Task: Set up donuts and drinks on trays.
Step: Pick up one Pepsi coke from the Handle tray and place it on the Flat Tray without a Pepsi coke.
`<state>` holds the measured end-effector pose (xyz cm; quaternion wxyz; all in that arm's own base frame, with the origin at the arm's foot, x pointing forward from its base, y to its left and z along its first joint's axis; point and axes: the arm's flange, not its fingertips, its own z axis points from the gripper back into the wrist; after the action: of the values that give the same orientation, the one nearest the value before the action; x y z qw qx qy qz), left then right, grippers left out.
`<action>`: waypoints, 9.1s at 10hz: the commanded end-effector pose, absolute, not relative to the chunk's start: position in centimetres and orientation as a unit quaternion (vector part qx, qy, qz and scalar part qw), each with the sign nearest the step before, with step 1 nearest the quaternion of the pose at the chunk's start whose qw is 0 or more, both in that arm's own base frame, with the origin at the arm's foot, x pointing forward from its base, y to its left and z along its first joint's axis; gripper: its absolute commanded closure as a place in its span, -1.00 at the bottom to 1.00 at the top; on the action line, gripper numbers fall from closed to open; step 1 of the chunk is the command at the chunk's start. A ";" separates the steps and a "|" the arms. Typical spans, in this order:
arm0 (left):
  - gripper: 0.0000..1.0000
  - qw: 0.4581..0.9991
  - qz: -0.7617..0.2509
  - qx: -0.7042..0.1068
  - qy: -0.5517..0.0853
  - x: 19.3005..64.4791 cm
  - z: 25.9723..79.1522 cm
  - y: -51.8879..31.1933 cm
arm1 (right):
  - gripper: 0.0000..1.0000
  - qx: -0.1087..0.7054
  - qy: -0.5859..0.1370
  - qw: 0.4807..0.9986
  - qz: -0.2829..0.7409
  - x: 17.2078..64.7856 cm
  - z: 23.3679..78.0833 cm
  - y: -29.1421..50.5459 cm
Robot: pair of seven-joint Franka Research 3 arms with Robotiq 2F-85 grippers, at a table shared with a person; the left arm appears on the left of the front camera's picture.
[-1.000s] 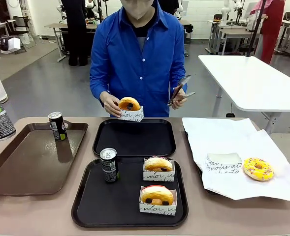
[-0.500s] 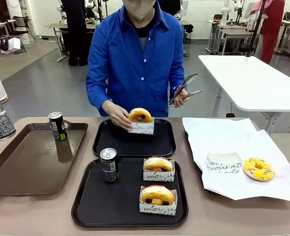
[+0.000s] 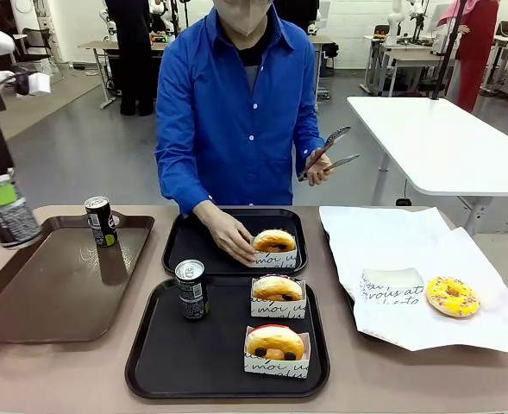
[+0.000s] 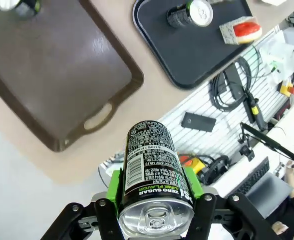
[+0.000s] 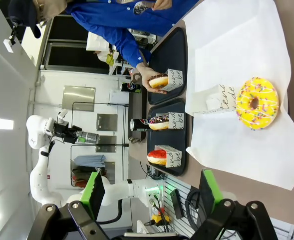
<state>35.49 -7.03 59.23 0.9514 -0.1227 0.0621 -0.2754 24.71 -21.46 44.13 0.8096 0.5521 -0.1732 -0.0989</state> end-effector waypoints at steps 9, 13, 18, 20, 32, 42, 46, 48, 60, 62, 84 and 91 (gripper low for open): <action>-0.17 0.912 -0.382 -0.124 0.084 40.8 53.4 -14.2 | -1.00 0.562 -0.185 0.801 -0.092 24.9 44.2 -21.5; -0.17 0.921 -0.357 -0.147 0.040 41.9 52.4 -15.0 | -1.00 0.562 -0.185 0.801 -0.092 24.9 44.2 -21.5; -0.17 0.926 -0.360 -0.109 0.030 46.3 50.4 -18.9 | -1.00 0.562 -0.185 0.801 -0.092 24.9 44.2 -21.5; -0.17 0.928 -0.358 -0.101 0.016 49.4 48.7 -21.1 | -1.00 0.562 -0.185 0.801 -0.092 24.9 44.2 -21.5; -0.17 0.900 -0.415 -0.122 0.053 37.5 59.7 -9.7 | -1.00 0.562 -0.185 0.801 -0.092 24.9 44.2 -21.5; -0.17 0.900 -0.415 -0.122 0.053 37.5 59.7 -9.7 | -1.00 0.562 -0.185 0.801 -0.092 24.9 44.2 -21.5; -0.17 0.900 -0.415 -0.122 0.053 37.5 59.7 -9.7 | -1.00 0.562 -0.185 0.801 -0.092 24.9 44.2 -21.5; -0.17 0.900 -0.415 -0.122 0.053 37.5 59.7 -9.7 | -1.00 0.562 -0.185 0.801 -0.092 24.9 44.2 -21.5; -0.17 0.914 -0.404 -0.039 -0.022 49.1 52.6 -19.9 | -1.00 0.562 -0.185 0.801 -0.092 24.9 44.2 -21.5; -0.17 0.914 -0.404 -0.036 -0.015 51.2 51.2 -21.2 | -1.00 0.562 -0.185 0.801 -0.092 24.9 44.2 -21.5; -0.17 0.884 -0.457 -0.087 0.052 34.7 64.1 -3.4 | -1.00 0.562 -0.185 0.801 -0.092 24.9 44.2 -21.5; -0.17 0.893 -0.448 -0.023 0.041 51.6 51.8 -23.2 | -1.00 0.562 -0.185 0.801 -0.092 24.9 44.2 -21.5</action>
<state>50.35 -22.16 50.66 0.8879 -0.0556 0.0339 -0.4554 24.75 -21.52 44.06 0.8097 0.5521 -0.1736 -0.0976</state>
